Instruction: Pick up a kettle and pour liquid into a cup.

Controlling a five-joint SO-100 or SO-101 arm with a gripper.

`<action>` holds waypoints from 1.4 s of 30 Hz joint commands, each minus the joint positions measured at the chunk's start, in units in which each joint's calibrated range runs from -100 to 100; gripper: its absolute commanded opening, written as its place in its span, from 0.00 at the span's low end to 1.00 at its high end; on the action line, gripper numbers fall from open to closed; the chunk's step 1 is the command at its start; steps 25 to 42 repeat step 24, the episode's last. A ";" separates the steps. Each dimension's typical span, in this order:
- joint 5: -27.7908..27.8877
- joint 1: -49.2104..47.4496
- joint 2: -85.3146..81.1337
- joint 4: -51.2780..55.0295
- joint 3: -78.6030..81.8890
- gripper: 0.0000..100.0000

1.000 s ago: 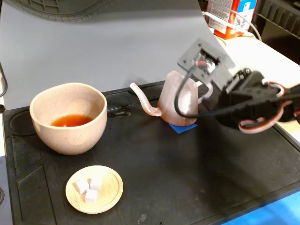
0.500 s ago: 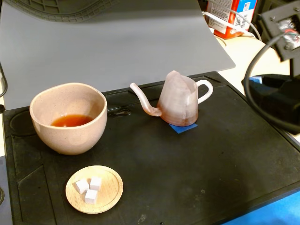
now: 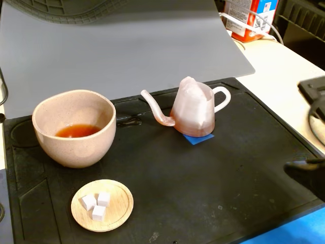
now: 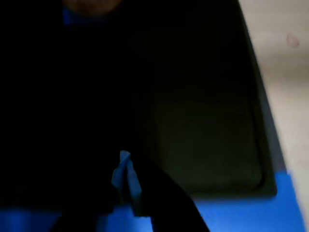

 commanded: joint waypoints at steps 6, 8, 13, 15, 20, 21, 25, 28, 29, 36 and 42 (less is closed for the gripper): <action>0.35 0.34 -12.36 35.06 0.20 0.01; 0.09 0.42 -15.09 39.29 0.20 0.01; -0.02 0.34 -16.03 39.90 0.20 0.01; 0.30 0.34 -16.03 39.90 0.20 0.01; 0.35 0.11 -16.03 39.90 0.20 0.01; 0.35 0.11 -16.03 39.90 0.20 0.01; 0.35 0.11 -16.03 39.90 0.20 0.01; 0.35 0.11 -16.03 39.90 0.20 0.01; 0.35 0.11 -16.03 39.90 0.20 0.01; 0.35 0.11 -16.03 39.90 0.20 0.01; 0.35 0.11 -16.03 39.90 0.20 0.01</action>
